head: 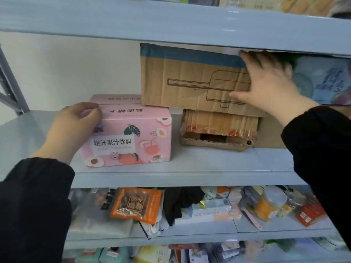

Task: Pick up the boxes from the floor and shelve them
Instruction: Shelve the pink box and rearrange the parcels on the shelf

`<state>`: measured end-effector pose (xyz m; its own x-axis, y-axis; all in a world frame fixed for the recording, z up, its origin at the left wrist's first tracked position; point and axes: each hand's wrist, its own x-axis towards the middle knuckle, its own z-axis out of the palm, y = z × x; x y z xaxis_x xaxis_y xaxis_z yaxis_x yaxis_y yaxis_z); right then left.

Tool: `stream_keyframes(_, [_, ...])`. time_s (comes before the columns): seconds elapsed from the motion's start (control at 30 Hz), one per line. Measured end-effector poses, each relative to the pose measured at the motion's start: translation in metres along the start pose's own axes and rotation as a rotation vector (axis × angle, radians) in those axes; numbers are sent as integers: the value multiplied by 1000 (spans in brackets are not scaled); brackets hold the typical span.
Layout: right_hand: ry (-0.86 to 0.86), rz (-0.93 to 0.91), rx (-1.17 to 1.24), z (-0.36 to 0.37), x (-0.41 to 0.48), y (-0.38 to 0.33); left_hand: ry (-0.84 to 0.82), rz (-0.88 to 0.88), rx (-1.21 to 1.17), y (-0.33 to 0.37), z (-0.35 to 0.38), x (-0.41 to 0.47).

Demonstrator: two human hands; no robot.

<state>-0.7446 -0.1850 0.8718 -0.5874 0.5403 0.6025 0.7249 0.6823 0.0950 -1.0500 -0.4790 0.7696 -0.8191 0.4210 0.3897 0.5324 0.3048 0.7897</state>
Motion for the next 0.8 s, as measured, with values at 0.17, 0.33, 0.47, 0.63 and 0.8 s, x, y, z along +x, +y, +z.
stream_keyframes(0.17, [14,-83,222,-2,15,10,-28,-21,-46,10,17,12])
stream_keyframes(0.33, [27,-144,333,2,25,22,-62,-17,-26,13,26,24])
stream_keyframes(0.47, [2,-144,374,0,30,24,-124,8,-16,21,39,30])
stream_keyframes(0.63, [15,-141,413,1,31,23,-93,15,-22,25,50,30])
stream_keyframes(0.8, [69,-165,412,6,19,30,-123,-52,-96,25,43,26])
